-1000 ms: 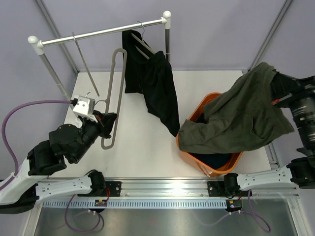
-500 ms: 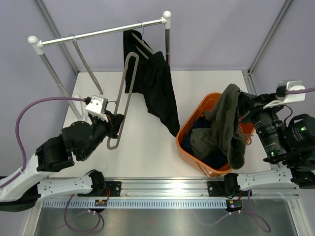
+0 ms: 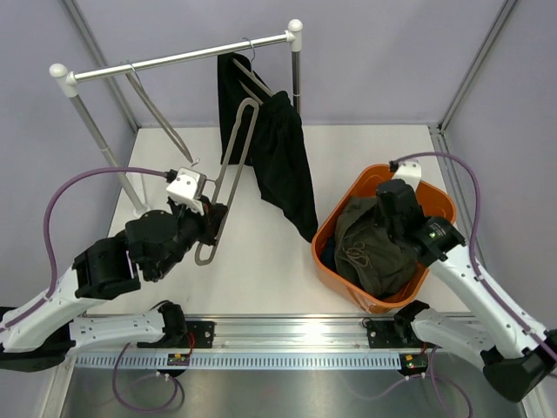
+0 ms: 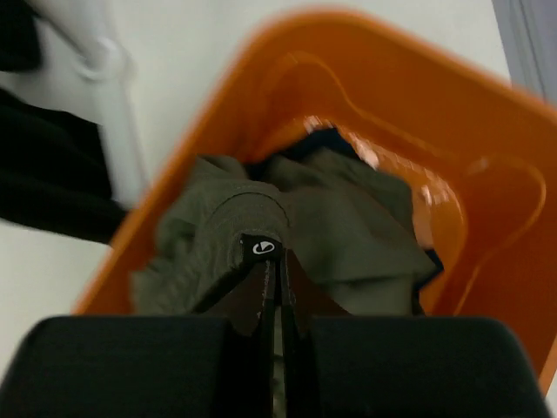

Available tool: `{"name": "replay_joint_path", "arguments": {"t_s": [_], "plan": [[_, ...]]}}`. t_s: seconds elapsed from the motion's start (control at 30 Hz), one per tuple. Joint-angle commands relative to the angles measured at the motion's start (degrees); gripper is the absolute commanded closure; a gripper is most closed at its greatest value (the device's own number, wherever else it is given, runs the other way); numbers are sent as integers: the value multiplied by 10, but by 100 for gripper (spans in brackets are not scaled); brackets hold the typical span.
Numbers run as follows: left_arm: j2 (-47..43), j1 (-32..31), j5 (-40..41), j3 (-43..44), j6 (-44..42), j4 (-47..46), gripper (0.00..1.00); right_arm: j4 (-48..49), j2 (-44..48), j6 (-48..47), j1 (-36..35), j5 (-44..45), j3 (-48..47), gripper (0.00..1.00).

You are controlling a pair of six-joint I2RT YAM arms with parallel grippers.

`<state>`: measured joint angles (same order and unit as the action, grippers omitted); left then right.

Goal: Remove the shorts from the hanger

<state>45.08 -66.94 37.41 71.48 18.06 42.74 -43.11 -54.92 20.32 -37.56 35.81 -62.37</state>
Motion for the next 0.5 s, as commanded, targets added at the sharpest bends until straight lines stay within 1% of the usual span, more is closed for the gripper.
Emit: {"name": "replay_joint_path", "arguments": {"t_s": [0.0, 0.03, 0.07, 0.1, 0.13, 0.17, 0.23, 0.33, 0.4, 0.47], "plan": [[-4, 1, -2, 34, 5, -3, 100, 43, 62, 81, 88, -162, 60, 100], [-7, 1, -2, 36, 7, 1, 100, 67, 66, 90, 89, -189, 82, 100], [-7, 0, 0, 41, 6, 5, 100, 85, 68, 99, 88, -209, 125, 100], [-6, 1, 3, 46, 9, 16, 100, 100, 66, 121, 89, -226, 143, 100], [-4, 0, 5, 53, 11, 24, 100, 131, 61, 129, 89, -265, 162, 100], [-1, 0, 7, 67, 13, 31, 100, 146, 47, 140, 89, -281, 191, 95], [4, 1, 13, 84, 18, 62, 100, 160, 34, 145, 89, -307, 200, 92], [17, 0, 43, 124, 40, 119, 100, 148, 41, 138, 89, -300, 194, 70], [24, 1, 72, 138, 52, 151, 100, 135, 60, 126, 89, -294, 172, 56], [33, 1, 109, 160, 68, 175, 100, 117, 72, 118, 89, -290, 146, 49]]}}
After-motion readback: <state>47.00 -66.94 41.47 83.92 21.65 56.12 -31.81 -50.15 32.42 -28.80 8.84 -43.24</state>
